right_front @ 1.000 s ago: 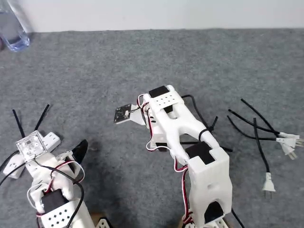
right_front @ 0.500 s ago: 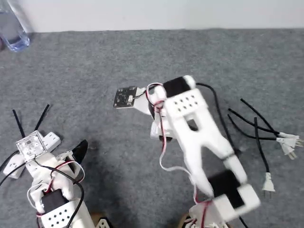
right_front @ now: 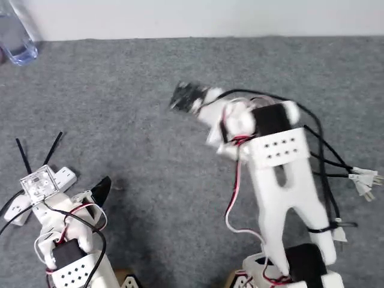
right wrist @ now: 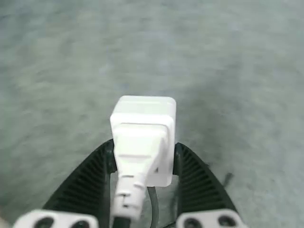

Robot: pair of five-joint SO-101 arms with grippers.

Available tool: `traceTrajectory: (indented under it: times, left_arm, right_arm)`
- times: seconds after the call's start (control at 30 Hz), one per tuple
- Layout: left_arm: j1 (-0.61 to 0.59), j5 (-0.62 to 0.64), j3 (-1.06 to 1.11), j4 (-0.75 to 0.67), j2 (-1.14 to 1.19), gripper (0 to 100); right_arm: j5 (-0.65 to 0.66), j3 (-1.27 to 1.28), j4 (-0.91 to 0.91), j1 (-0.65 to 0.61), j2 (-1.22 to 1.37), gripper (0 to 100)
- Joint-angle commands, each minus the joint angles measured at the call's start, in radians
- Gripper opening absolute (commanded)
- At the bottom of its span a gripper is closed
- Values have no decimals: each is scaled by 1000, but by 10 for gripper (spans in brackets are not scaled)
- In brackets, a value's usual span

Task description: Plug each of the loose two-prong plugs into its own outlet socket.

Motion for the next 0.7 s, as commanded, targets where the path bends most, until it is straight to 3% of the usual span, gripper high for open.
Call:
traceTrajectory:
  times: [0.0,0.23,0.43,0.67]
  left_arm:
    - [6,-8,-12,3,-11,423]
    - [6,-8,-12,-2,-11,423]
    - [6,-5,-12,-2,-9,423]
    - [11,-5,-12,-2,-9,423]
  right_arm:
    - [-12,-15,-147,81,21,8]
    - [-52,-66,-410,91,265,8]
    - [-183,-397,-533,131,604,8]
    - [-183,-812,-578,102,970,8]
